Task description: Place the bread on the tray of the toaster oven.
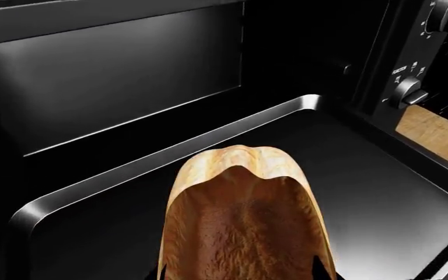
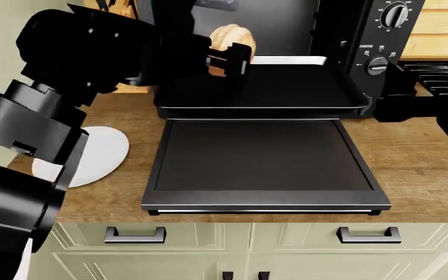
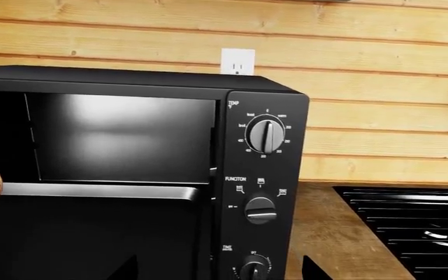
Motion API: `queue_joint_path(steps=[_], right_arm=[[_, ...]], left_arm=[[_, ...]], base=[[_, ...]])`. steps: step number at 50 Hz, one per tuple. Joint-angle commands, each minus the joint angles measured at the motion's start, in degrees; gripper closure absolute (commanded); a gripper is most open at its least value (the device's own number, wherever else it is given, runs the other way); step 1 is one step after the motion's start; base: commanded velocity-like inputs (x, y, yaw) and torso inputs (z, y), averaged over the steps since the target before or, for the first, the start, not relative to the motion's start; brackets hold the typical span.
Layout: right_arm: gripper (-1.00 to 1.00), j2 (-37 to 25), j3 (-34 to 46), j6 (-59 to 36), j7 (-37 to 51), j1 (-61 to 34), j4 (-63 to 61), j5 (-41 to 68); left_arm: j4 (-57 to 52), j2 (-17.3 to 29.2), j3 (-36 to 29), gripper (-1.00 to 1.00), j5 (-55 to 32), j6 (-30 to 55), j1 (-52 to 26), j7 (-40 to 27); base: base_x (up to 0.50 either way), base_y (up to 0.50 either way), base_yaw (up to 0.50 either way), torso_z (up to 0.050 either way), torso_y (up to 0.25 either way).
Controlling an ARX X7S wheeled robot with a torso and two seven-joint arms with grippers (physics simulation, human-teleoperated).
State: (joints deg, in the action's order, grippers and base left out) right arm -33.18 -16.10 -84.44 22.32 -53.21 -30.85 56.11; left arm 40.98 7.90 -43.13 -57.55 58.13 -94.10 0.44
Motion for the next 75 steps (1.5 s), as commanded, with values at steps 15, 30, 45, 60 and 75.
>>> queue_joint_path(steps=[15,30,45,60,75], right_arm=[[-1.0,-1.2,0.0,2.3,1.2,2.5,0.1,1.9],[-1.0,-1.5,0.4,3.7,1.4,3.6,0.4,2.1],[-1.0,-1.9,0.0,4.5,1.8,4.6,0.6,2.8],[-1.0,-2.2,0.9,4.4,2.5,3.4,1.2,3.6],[-1.0,-1.9,1.9,5.3,2.9,2.8,1.5,4.0]], left_arm=[[6.9,-3.1,-2.8,1.0,1.9,-3.7,0.9,3.3],[7.8,-3.4,-3.3,1.0,1.9,-4.6,2.4,3.5],[9.7,-3.8,-3.2,-1.0,1.4,-4.4,0.3,4.4],[6.2,-2.9,-2.5,-1.0,0.3,-3.9,-2.2,2.9],[-18.4,6.4,5.8,-1.0,-10.6,5.7,2.6,-14.4]], base=[[0.0,0.0,0.0,0.0,0.001],[0.0,0.0,0.0,0.0,0.0],[0.0,0.0,0.0,0.0,0.0],[0.0,0.0,0.0,0.0,0.0],[0.0,0.0,0.0,0.0,0.0]])
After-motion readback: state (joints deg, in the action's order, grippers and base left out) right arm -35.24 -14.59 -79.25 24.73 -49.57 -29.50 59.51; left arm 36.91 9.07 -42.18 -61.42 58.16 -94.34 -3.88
